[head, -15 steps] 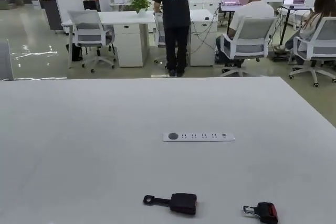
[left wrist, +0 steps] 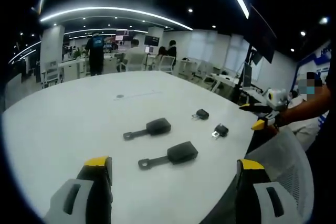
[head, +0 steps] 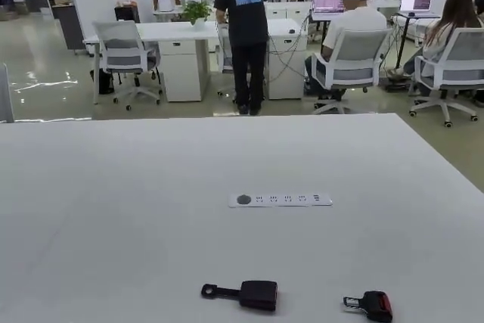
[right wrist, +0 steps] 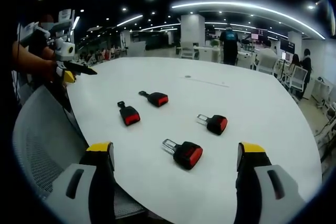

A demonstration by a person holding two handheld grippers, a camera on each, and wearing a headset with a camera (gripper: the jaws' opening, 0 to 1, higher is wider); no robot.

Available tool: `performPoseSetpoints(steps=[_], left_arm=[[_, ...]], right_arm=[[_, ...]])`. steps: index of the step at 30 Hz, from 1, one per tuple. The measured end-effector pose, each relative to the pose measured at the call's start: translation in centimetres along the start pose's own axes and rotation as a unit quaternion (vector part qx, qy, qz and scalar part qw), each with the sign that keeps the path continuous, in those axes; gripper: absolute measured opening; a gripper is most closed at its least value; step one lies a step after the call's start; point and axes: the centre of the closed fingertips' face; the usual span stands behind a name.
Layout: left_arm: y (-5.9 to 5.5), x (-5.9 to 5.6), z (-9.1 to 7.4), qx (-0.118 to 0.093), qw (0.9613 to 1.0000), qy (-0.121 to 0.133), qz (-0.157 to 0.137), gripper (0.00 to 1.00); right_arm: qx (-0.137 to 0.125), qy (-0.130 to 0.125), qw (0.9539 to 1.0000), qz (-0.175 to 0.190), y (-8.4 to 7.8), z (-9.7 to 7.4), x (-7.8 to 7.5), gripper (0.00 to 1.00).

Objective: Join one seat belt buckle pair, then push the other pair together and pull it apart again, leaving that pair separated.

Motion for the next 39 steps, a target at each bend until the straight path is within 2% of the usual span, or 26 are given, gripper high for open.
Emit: performPoseSetpoints(steps=[7,17,21,31,39], left_arm=[[0.12,-0.27,-0.14,-0.001,1.0,0.001,0.001,1.0],[0.27,-0.09,-0.39,-0.003,1.0,0.004,0.002,1.0],[0.66,-0.34,-0.47,-0.002,1.0,0.004,0.006,1.0],[0.22,-0.03,-0.33,0.003,1.0,0.004,0.007,1.0],[0.46,-0.05,0.14,0.002,1.0,0.001,0.008,1.0]], right_arm=[[-0.002,0.001,1.0,-0.001,-0.21,-0.13,-0.01,0.97],[-0.004,0.0,1.0,-0.001,-0.17,-0.29,-0.02,0.97],[-0.005,0.0,1.0,-0.001,-0.09,-0.29,-0.12,0.97],[-0.005,-0.003,1.0,0.0,-0.08,-0.36,-0.17,0.97],[-0.005,-0.002,1.0,-0.002,0.12,-0.19,-0.26,0.96]])
Point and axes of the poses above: the centre of the closed fingertips' face, and the gripper's own axes: z roughly forward along the fingers, x roughly to its left, y roughly out of its top, and after that the axes turned 4 degrees about z, right-handed
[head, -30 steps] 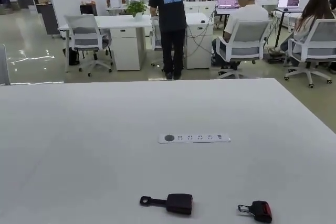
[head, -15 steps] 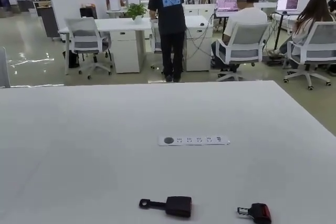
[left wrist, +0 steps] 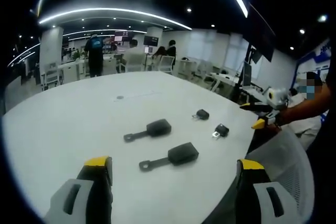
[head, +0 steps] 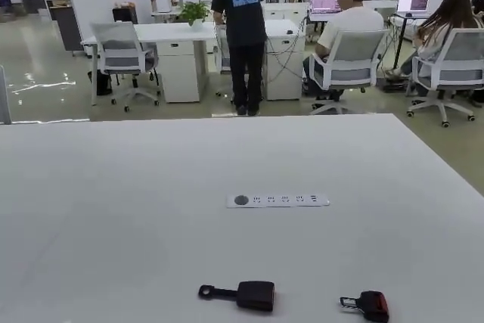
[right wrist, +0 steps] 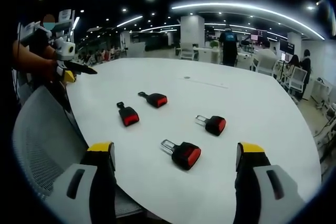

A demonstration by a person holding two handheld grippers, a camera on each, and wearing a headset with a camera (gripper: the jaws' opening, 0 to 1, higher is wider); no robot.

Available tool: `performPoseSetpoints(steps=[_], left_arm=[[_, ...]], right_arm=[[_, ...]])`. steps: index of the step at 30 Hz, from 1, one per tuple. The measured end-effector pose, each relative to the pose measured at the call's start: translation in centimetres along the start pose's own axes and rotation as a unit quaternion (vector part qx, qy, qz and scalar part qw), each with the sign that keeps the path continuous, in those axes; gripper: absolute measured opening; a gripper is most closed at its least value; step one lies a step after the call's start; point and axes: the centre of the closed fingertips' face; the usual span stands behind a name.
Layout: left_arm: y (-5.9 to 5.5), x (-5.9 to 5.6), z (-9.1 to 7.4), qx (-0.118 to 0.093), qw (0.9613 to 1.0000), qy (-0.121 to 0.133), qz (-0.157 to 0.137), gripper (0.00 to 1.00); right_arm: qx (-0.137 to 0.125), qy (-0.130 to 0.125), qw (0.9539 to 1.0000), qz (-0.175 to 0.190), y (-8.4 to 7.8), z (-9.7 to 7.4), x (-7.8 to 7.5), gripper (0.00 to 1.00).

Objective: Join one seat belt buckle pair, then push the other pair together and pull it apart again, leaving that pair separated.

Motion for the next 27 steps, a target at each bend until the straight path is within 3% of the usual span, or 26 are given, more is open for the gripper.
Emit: performPoseSetpoints(steps=[19,27], left_arm=[[0.1,0.5,1.5,0.011,0.9997,-0.01,0.019,1.0],[0.2,0.1,2.6,0.017,0.999,-0.025,0.033,0.99]], right_arm=[[0.016,0.006,0.9998,-0.013,-0.1,1.3,-0.7,0.94],[0.027,0.016,0.9994,-0.015,-0.3,2.2,-0.5,0.93]])
Point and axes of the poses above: the centre of the closed fingertips' face, and the gripper's own axes: z roughly forward along the fingers, x roughly to its left, y roughly out of its top, and after that the axes turned 4 degrees about z, right-handed
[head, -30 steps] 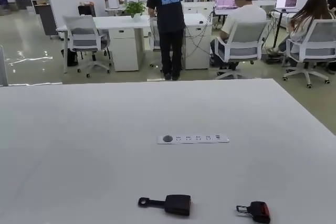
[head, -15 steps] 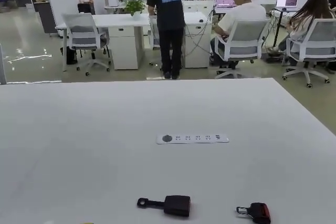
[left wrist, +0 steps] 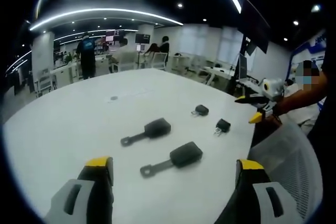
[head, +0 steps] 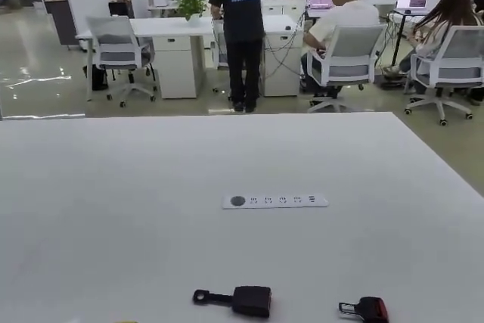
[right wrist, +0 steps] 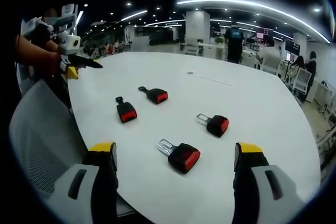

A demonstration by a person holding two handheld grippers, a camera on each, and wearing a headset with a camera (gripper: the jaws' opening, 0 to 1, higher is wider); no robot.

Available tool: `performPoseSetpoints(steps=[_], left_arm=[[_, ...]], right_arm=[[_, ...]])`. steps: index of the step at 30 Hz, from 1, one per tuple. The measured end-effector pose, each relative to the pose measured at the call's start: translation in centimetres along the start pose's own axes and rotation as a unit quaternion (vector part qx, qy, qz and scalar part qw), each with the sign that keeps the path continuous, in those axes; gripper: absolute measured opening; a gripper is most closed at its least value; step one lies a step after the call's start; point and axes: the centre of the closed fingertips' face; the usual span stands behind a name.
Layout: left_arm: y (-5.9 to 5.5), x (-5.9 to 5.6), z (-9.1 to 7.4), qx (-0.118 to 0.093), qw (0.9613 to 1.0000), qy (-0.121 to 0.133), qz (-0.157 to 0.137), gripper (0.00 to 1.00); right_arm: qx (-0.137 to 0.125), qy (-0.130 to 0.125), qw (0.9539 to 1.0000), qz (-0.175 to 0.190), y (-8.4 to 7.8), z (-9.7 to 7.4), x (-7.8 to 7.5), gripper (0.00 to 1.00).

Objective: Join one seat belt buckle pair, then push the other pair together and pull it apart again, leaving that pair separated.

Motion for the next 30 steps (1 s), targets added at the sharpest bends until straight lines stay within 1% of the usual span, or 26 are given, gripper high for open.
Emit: performPoseSetpoints(steps=[3,6,9,11,13,15,19,23,26,30], left_arm=[[-0.1,-0.1,0.4,0.0,0.9999,-0.008,0.009,0.98],[-0.2,-0.1,1.2,0.006,0.9996,-0.022,0.016,0.98],[0.1,-0.4,2.0,0.009,0.9992,-0.034,0.02,0.97],[0.0,-0.6,2.5,0.014,0.9987,-0.043,0.021,0.96],[-0.4,-0.8,3.1,0.023,0.9979,-0.051,0.031,0.96],[-0.5,-1.0,3.6,0.024,0.9971,-0.061,0.04,0.95],[-0.3,-1.3,4.8,0.037,0.9945,-0.077,0.06,0.95],[0.0,-1.5,5.9,0.037,0.9927,-0.091,0.07,0.92],[-0.4,-1.4,6.4,0.046,0.9904,-0.102,0.081,0.91],[-0.3,-1.9,7.2,0.064,0.9855,-0.121,0.101,0.89]], right_arm=[[0.004,0.005,1.0,-0.003,0.0,0.2,0.1,0.92],[0.012,0.013,0.9998,-0.004,-0.2,0.8,0.0,0.89],[0.02,0.02,0.9996,-0.007,-0.7,1.4,-0.2,0.89],[0.029,0.03,0.9991,-0.01,-1.2,1.8,-0.1,0.89],[0.036,0.036,0.9986,-0.016,-1.0,1.9,0.1,0.88],[0.038,0.04,0.9983,-0.02,-1.0,2.1,0.1,0.88],[0.043,0.048,0.9977,-0.024,-1.0,2.4,0.1,0.87],[0.053,0.058,0.9965,-0.029,-1.2,2.9,0.0,0.86],[0.06,0.067,0.9955,-0.031,-1.4,3.4,-0.1,0.84],[0.069,0.079,0.9938,-0.035,-1.6,4.0,0.0,0.82]])
Point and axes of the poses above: the centre of the closed fingertips' face, and the gripper's own axes: z roughly forward along the fingers, x roughly to its left, y roughly out of its top, and after that the axes turned 4 degrees about z, right-handed
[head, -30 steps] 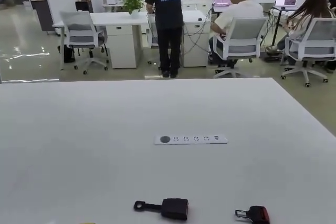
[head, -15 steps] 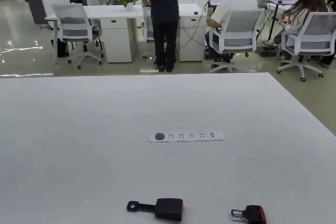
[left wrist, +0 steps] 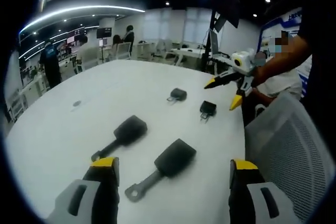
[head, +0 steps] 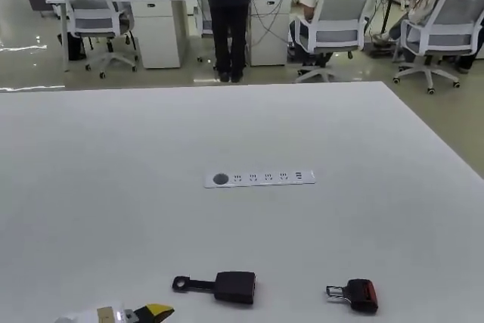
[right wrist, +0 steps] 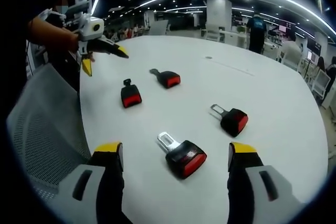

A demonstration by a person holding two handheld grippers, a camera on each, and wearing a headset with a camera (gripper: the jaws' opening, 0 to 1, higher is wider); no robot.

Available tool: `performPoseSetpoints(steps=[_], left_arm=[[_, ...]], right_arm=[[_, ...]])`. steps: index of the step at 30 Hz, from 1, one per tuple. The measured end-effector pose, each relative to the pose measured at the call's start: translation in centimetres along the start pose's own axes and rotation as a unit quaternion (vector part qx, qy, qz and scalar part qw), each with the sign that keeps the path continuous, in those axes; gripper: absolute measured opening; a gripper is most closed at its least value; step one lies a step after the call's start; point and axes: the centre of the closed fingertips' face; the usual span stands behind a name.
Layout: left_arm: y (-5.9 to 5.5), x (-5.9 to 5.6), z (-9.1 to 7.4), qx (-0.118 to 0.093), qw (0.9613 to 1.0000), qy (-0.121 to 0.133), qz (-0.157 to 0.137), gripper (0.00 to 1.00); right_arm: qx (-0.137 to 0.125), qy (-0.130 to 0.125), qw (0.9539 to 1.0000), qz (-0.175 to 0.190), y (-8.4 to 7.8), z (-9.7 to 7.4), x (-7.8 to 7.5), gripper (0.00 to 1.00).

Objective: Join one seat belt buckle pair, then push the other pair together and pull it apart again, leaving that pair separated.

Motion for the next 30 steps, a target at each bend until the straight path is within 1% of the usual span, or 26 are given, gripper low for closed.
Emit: performPoseSetpoints(steps=[2,4,7,8,11,14,16,18,20,21,22,24,27,29,30], left_arm=[[-0.3,0.0,0.5,0.011,0.9999,-0.008,0.003,0.88],[-0.4,0.0,1.0,0.014,0.9998,-0.012,0.005,0.87],[-0.3,-0.2,1.5,0.02,0.9995,-0.022,0.009,0.86],[-0.3,-0.3,1.8,0.021,0.9994,-0.025,0.01,0.86],[-0.6,-0.2,2.6,0.026,0.999,-0.035,0.012,0.85],[-0.8,-0.3,3.4,0.03,0.9981,-0.049,0.024,0.82],[-0.9,-0.5,4.1,0.037,0.997,-0.06,0.033,0.81],[-1.2,-0.6,4.7,0.044,0.9953,-0.075,0.043,0.79],[-1.2,-0.7,5.3,0.044,0.9933,-0.089,0.058,0.76],[-1.4,-0.9,5.6,0.053,0.9911,-0.098,0.073,0.73],[-1.6,-1.0,5.8,0.06,0.9896,-0.104,0.078,0.72],[-1.9,-1.0,6.6,0.066,0.9868,-0.117,0.09,0.71],[-2.8,-1.0,7.4,0.086,0.9798,-0.138,0.116,0.66],[-2.9,-1.2,7.8,0.086,0.9782,-0.149,0.116,0.65],[-3.0,-1.3,8.0,0.09,0.9753,-0.158,0.125,0.65]], right_arm=[[0.006,0.008,0.9999,0.001,-0.2,0.5,-0.1,0.82],[0.009,0.017,0.9998,-0.002,-0.3,0.9,-0.2,0.81],[0.015,0.026,0.9995,-0.008,-0.2,1.5,-0.1,0.81],[0.019,0.033,0.9992,-0.012,-0.3,1.8,-0.2,0.8],[0.028,0.048,0.9983,-0.015,-0.6,2.4,-0.4,0.8],[0.038,0.059,0.9973,-0.021,-0.9,2.8,-0.6,0.77],[0.047,0.069,0.9962,-0.027,-1.2,3.0,-0.6,0.77],[0.057,0.078,0.9948,-0.033,-1.7,3.1,-0.7,0.75],[0.067,0.087,0.9932,-0.038,-2.2,3.2,-0.8,0.73],[0.069,0.089,0.9928,-0.04,-2.3,3.2,-0.8,0.73],[0.073,0.093,0.992,-0.044,-2.4,3.2,-0.8,0.72],[0.077,0.098,0.9911,-0.047,-2.6,3.4,-1.0,0.71],[0.085,0.109,0.9893,-0.047,-2.9,3.5,-1.0,0.68],[0.096,0.118,0.9866,-0.059,-3.3,3.6,-1.0,0.67],[0.1,0.123,0.9854,-0.062,-3.4,3.6,-1.0,0.66]])
Point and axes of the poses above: the centre of the closed fingertips' face, and the gripper's own axes: z roughly forward along the fingers, x roughly to its left, y roughly out of its top, and after that the axes turned 4 degrees about z, right-handed
